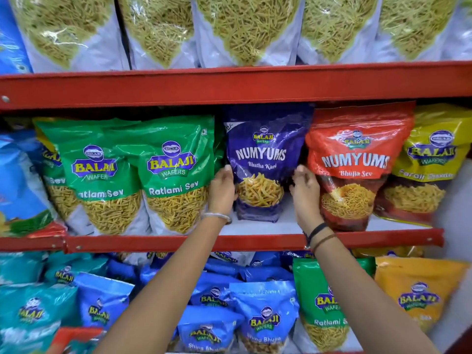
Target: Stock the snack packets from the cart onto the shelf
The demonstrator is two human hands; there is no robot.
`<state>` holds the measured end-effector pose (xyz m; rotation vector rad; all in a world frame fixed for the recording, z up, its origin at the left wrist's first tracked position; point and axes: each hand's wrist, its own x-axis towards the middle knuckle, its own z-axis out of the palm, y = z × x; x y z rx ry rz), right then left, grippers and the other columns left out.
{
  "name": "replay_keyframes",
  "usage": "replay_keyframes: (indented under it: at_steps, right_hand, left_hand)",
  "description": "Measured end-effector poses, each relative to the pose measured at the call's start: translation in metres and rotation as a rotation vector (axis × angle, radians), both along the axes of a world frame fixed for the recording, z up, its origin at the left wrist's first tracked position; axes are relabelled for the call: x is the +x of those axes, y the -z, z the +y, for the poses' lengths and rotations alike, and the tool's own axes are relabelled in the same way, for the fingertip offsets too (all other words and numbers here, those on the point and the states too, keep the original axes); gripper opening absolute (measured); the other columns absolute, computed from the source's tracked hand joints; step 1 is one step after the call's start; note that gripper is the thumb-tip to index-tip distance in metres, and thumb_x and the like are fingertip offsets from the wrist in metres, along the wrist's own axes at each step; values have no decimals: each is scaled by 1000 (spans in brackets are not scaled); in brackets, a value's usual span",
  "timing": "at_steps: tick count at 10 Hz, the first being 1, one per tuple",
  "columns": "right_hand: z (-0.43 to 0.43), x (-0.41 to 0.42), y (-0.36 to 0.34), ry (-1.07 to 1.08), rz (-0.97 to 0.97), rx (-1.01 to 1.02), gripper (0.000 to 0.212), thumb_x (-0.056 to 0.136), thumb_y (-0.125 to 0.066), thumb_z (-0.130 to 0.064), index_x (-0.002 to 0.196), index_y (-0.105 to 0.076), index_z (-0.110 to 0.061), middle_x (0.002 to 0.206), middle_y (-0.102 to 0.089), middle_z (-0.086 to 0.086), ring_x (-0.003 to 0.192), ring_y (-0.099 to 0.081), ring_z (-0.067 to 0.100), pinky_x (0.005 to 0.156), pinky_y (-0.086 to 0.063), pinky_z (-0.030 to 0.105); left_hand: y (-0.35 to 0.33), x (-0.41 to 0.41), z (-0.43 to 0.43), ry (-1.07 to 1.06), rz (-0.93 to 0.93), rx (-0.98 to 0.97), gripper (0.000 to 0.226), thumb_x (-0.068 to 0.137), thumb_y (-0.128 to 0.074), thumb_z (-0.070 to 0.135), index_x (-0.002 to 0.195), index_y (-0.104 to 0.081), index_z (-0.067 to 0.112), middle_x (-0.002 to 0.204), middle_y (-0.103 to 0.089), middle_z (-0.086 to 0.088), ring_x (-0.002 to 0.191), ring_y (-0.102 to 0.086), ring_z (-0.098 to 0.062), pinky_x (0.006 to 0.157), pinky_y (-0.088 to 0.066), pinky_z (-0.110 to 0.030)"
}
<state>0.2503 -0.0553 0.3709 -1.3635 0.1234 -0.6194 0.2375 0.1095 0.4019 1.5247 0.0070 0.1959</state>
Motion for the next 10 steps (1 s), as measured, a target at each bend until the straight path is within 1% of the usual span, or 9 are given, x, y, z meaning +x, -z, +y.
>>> replay_keyframes:
  at_steps: [1, 2, 3, 4, 5, 7, 8, 9, 10]
  right_hand:
    - [0, -16, 15, -177, 154, -50, 64, 74, -37, -75, 121, -47, -33, 134, -52, 0, 124, -47, 18, 111, -32, 46]
    - [-1, -25, 22, -295, 215, -62, 98, 65, -27, -83, 138, -37, -19, 148, -39, 1, 133, -38, 16, 115, -25, 40]
    - [-4, -34, 17, -327, 187, -39, 76, 85, -16, -64, 133, -44, -13, 142, -46, 5, 123, -46, 14, 104, -32, 28]
    - [-9, -43, 15, -340, 193, -62, 75, 87, -13, -61, 132, -46, -11, 140, -47, 7, 118, -46, 13, 101, -32, 28]
    - [-16, -56, 13, -336, 235, -128, 89, 74, -14, -74, 127, -53, -13, 137, -52, 10, 124, -48, 21, 112, -29, 38]
    - [-25, -78, 7, -347, 242, -159, 85, 82, -8, -67, 119, -59, -11, 132, -55, 13, 113, -53, 21, 101, -34, 33]
    - [-26, -85, 4, -398, 272, -171, 99, 66, -13, -79, 123, -56, -10, 139, -48, 15, 126, -46, 26, 107, -31, 37]
    - [-24, -97, -3, -428, 288, -178, 101, 65, -18, -78, 131, -47, -7, 144, -42, 14, 131, -41, 25, 114, -26, 40]
    - [-28, -123, 19, -313, 188, -129, 78, 80, -26, -63, 127, -50, -5, 133, -55, 12, 122, -52, 22, 108, -35, 36]
  left_hand:
    - [14, -10, 0, 74, -17, 142, 63, 87, -23, 60, 139, -31, 25, 146, -22, 10, 138, -19, -14, 116, -22, -43]
    - [30, -9, 5, 217, 35, 119, 102, 57, -20, 89, 142, -16, 33, 156, -15, 4, 143, -16, -18, 119, -18, -48]
    - [33, -6, 12, 280, 59, 139, 96, 58, -14, 86, 141, -17, 38, 156, -20, -2, 142, -21, -25, 117, -19, -52]
    - [24, -25, 12, 292, 34, 158, 74, 78, -5, 67, 142, -18, 32, 155, -21, -7, 142, -21, -28, 118, -19, -48]
    - [23, -40, 16, 295, 41, 158, 62, 90, 2, 49, 143, -17, 23, 152, -26, -10, 140, -25, -28, 114, -22, -39]
    - [17, -73, 23, 293, 45, 224, 76, 81, 5, 57, 141, -24, 21, 147, -35, -15, 132, -39, -30, 106, -33, -37]
    - [12, -82, 23, 278, 39, 274, 87, 71, 2, 63, 140, -27, 19, 144, -41, -16, 126, -46, -29, 98, -40, -37]
    - [15, -84, 21, 231, 13, 281, 70, 87, -5, 57, 139, -31, 18, 144, -42, -12, 127, -45, -28, 109, -35, -47]
    - [16, -98, 16, 76, -170, 327, 59, 87, -20, 58, 125, -48, 22, 125, -57, 0, 115, -52, -12, 107, -36, -39]
